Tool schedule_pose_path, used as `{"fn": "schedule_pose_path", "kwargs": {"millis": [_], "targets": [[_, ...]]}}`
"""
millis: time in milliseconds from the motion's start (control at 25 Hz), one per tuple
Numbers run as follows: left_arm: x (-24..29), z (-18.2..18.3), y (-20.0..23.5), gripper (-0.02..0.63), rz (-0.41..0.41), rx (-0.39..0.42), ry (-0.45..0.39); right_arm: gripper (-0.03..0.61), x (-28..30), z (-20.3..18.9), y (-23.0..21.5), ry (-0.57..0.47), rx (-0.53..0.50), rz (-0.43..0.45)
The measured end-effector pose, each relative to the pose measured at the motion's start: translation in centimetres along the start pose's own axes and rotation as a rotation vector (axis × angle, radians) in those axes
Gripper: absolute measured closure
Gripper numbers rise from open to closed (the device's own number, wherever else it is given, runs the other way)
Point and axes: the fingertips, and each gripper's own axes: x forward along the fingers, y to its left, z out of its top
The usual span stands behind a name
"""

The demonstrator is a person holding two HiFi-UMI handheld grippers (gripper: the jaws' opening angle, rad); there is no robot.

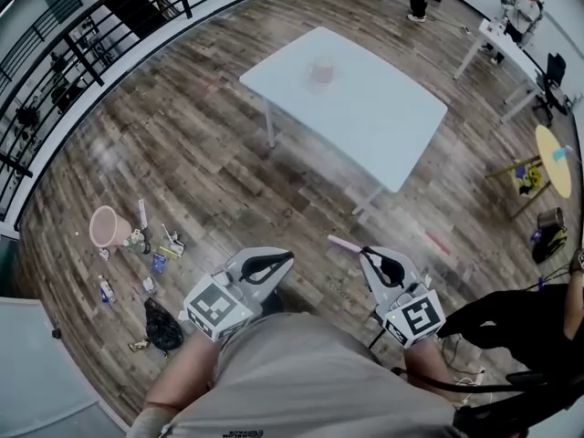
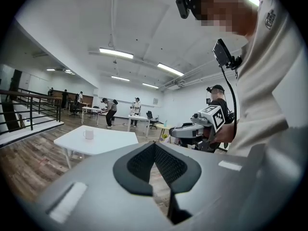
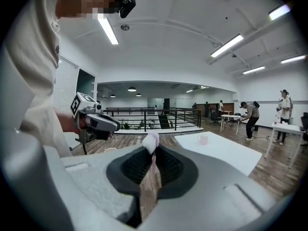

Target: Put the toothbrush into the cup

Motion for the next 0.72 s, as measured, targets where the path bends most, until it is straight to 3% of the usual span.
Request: {"fn": "schedule_pose_path", "kwargs": {"millis": [280,720], "targets": [[-1.1,2.1,8.3,0.607,-0.035,0.019,-0.013,0.554,8.2,3.8,-1.4,0.010,-0.019,-0.021],[-4.9,1.3,20.3,0.607,-0.017,0.044,-0.003,0.554,19.8,7.8,-1.1,0.022,-0.067,-0.029]]}}
